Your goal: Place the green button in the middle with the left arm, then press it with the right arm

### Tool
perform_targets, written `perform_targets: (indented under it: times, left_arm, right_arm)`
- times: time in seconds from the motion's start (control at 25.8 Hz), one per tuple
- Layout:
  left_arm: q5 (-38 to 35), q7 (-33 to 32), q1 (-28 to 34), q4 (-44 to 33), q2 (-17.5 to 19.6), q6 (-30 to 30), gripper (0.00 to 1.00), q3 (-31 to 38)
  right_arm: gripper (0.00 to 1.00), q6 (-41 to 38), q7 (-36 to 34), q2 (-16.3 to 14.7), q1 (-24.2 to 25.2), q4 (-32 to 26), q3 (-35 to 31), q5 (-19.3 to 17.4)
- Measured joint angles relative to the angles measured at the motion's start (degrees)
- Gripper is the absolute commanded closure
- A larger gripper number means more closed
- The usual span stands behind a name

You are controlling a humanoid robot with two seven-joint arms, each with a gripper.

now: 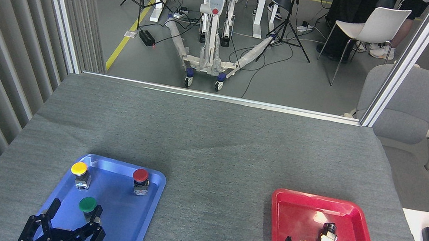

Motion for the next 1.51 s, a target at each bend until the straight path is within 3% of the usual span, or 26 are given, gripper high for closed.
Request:
perform_targets:
  times: [1.51]
  left_arm:
    - [0.0, 0.0, 0.4, -0.1, 0.0, 1.0, 0.01, 0.0]
  right_arm:
    - [0.0, 0.5, 1.6, -1.0, -0.8, -0.1, 0.0, 0.0]
